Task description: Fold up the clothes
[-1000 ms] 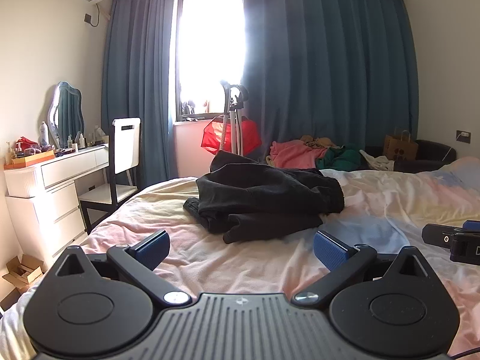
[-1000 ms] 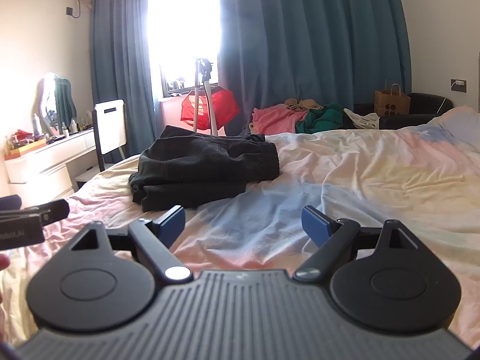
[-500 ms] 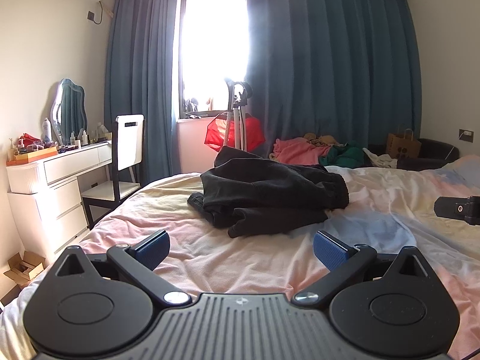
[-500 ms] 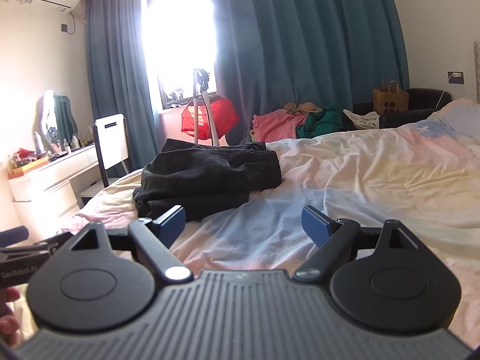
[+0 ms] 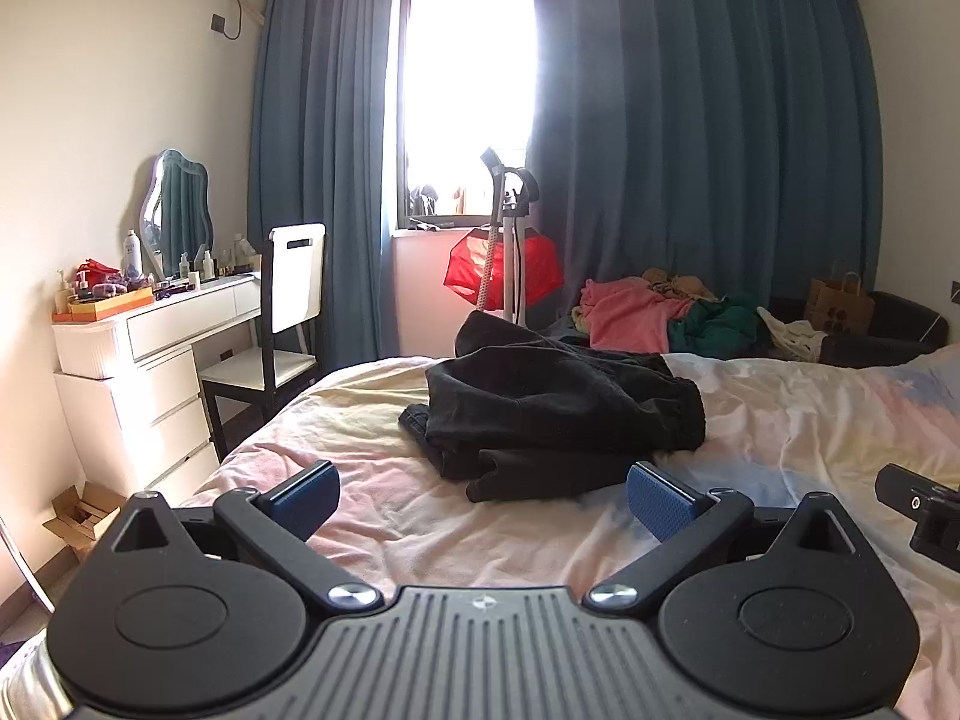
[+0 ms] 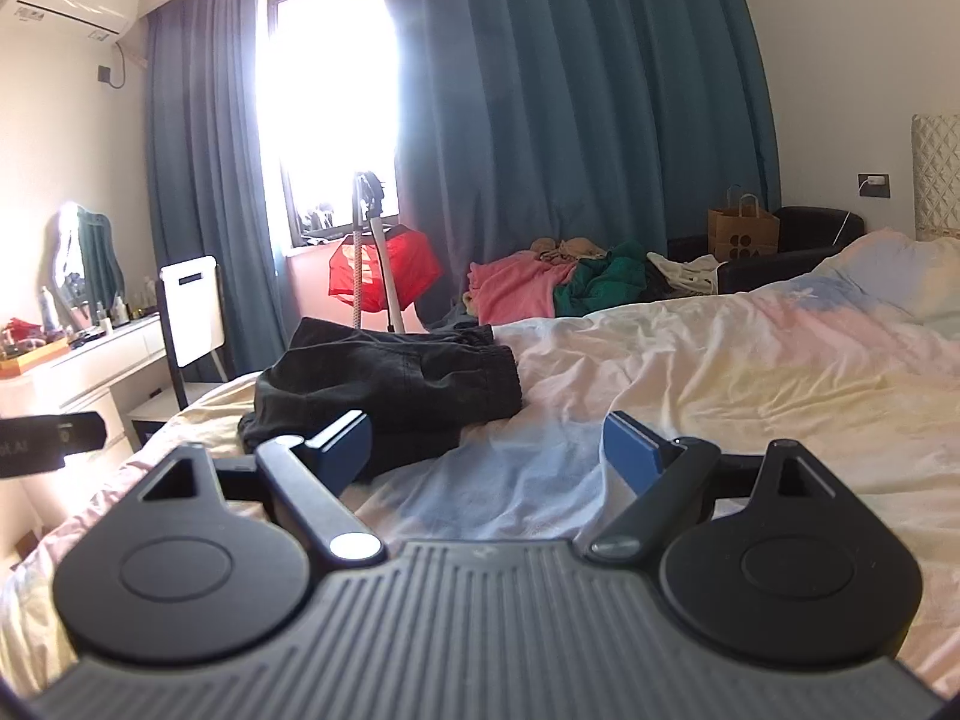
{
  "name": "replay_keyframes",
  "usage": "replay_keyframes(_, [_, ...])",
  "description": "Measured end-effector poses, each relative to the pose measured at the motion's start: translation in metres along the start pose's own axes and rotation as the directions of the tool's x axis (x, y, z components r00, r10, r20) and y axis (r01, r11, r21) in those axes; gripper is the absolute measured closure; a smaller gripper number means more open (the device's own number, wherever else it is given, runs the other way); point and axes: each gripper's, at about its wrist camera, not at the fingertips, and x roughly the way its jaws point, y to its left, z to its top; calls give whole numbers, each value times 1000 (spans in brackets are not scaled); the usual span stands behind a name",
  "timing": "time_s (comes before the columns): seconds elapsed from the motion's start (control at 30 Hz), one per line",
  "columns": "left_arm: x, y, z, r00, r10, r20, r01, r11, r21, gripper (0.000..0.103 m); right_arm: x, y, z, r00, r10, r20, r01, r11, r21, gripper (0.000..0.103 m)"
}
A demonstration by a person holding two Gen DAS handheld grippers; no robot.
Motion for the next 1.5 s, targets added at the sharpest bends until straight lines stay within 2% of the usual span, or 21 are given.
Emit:
replay_keyframes(0.07, [-2,-1,2,1000,0,30,-1,1000,29,1,1,1,7,1000,-2,8,2,1000,-4,17])
replay_keyframes(0.17, [5,-6,-2,999,-10,30,7,995,97,1,9,2,14,1000,-17,10,18,1000,-20,17])
replay_keyframes(0.27, [16,-10,-14,998,-23,51,15,990,140,1,27,-4,24,996,-88,-18,88,996,23,17])
replay_keyframes(0.33, [30,-16,-21,999,-30,41,23,985,170,1,44,-11,28,984,-159,-81,165,984,65,17])
replay_keyframes(0.43, [62,-26,-28,998,-56,15,53,982,180,1,57,-23,25,979,-176,-99,184,979,82,17])
replay_keyframes(0.5, [86,-35,-29,997,-77,-2,76,983,168,1,62,-26,20,973,-203,-113,210,976,50,17])
replay_keyframes(0.6, [155,-58,-25,990,-122,-73,130,984,120,1,70,-33,14,970,-213,-113,220,974,47,17])
replay_keyframes(0.7, [219,-91,-22,986,-119,-112,132,985,115,1,77,-44,8,975,-201,-94,208,975,82,17])
replay_keyframes(0.77, [267,-124,-18,987,-113,-116,129,981,147,1,86,-49,3,971,-221,-86,227,971,68,17])
replay_keyframes(0.87, [323,-168,-8,985,-139,-98,154,974,164,1,105,-56,-9,954,-286,-94,291,955,53,17])
replay_keyframes(1.03, [419,-258,9,988,-139,-66,150,966,212,1,138,-75,-22,948,-295,-119,309,943,123,17])
replay_keyframes(1.13, [460,-297,11,988,-142,-53,150,964,218,1,154,-84,-31,944,-306,-127,322,937,137,17])
replay_keyframes(1.2, [492,-326,6,992,-97,-79,115,957,265,1,166,-92,-37,938,-311,-151,333,931,152,17])
replay_keyframes(1.27, [518,-348,-1,993,-38,-112,72,944,322,7,176,-100,-43,935,-306,-182,338,923,182,17])
replay_keyframes(1.33, [536,-352,-6,993,6,-117,31,952,305,18,181,-102,-46,930,-313,-190,347,919,184,17])
replay_keyframes(1.4, [550,-347,-8,990,64,-126,-29,964,264,20,182,-100,-47,931,-316,-184,346,923,167,17])
replay_keyframes(1.43, [556,-344,-9,987,75,-140,-38,968,250,25,183,-99,-48,931,-317,-180,345,925,158,17])
replay_keyframes(1.5, [563,-329,-9,982,51,-183,-11,978,210,40,181,-98,-48,937,-305,-172,332,929,161,17])
